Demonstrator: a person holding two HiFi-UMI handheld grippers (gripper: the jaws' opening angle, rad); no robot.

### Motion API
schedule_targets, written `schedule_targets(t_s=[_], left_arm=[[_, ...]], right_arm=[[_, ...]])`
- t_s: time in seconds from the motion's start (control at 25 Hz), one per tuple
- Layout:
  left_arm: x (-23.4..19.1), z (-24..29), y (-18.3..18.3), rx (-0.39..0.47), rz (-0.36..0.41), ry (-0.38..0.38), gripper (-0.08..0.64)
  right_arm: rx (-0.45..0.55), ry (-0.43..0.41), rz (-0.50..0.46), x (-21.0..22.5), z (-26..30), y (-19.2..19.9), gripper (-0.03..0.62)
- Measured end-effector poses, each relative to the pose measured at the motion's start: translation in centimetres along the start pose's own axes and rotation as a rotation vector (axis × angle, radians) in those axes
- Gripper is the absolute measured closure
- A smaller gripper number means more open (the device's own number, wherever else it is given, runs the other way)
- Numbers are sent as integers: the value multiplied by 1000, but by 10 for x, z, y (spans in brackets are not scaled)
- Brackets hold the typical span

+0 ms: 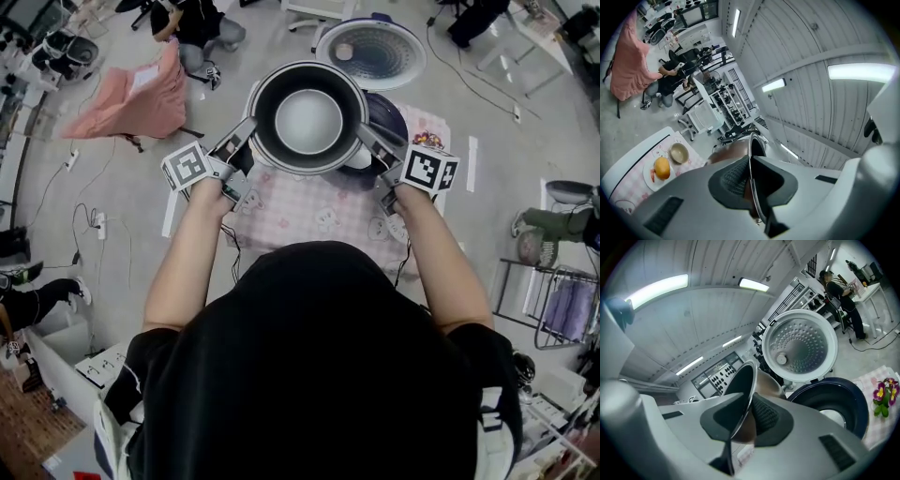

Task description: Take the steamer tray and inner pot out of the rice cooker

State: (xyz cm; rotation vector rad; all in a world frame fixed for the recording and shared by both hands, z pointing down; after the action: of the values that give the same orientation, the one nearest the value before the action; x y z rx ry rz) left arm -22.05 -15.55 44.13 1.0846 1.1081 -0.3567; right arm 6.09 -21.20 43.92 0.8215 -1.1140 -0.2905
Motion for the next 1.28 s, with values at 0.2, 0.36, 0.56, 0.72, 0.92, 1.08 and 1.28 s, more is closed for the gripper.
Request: schedule_targets(t_s=[0.2, 0.36, 0.56, 0.72, 0.92, 1.08, 1.28], left_arm=[[-14, -38, 0, 49, -87, -151, 525], [-19, -57, 0, 81, -70, -145, 525], [-39, -94, 4, 105, -97, -182, 525], [-53, -115, 11, 112, -93, -174, 525], [-80, -137, 28, 108, -152, -231, 525], [-101, -147, 50, 99, -231, -290, 525], [-121, -153, 71, 62, -238, -304, 525]], right_arm=[[-55, -47, 2, -12, 23, 12, 529], [-108, -77, 13, -18, 35, 30, 529], [-166, -98, 30, -28, 57, 59, 529], [-206, -108, 46, -33, 68, 83, 529], [-262, -108, 66, -28, 79, 115, 529], [-305, -89, 82, -17, 84, 140, 526], [-357, -52, 109, -3, 80, 170, 525]])
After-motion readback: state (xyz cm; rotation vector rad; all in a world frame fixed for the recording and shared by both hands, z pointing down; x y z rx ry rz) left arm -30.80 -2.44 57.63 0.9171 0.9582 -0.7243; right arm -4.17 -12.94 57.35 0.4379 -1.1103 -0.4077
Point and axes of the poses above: the fingertips, and each gripper's own axes: z forward along the fingers, x to its right, y out of its underside, the point moved 4 cm from there along -z, backward along the fingers
